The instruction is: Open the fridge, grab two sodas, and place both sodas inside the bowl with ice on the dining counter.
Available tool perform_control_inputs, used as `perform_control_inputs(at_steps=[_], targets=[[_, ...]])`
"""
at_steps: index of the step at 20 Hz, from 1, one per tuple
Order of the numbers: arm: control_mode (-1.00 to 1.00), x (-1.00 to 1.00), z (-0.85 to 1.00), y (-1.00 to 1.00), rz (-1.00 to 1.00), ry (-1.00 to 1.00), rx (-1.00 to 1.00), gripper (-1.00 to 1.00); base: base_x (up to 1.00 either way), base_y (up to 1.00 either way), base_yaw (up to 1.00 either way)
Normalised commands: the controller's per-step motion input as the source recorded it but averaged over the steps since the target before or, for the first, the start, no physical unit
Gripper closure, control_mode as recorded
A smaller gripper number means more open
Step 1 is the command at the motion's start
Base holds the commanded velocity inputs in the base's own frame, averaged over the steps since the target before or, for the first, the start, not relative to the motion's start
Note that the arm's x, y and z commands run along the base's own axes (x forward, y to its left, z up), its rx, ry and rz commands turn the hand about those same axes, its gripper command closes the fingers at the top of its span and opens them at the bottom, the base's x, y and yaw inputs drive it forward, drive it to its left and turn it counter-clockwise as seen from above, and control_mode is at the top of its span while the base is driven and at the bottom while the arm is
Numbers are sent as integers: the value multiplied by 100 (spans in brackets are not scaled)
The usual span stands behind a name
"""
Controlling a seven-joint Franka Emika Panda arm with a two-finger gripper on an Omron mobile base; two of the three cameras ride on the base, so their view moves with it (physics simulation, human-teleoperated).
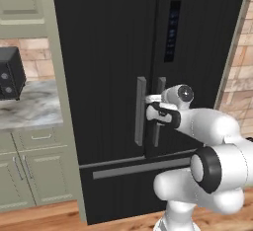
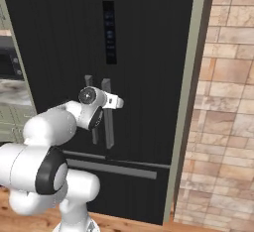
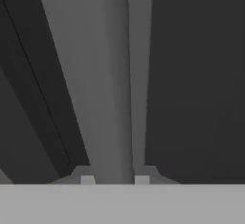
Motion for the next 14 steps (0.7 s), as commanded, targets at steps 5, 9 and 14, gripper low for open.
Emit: perform_control_inputs(at_steps=[5, 9, 14], targets=[[-100, -100, 2, -52, -12, 3, 5, 100, 0, 0, 0], [-100, -100, 12, -61, -13, 1, 3, 100, 0, 0, 0], [-100, -100, 18, -64, -13, 1, 3, 100, 0, 0, 0]])
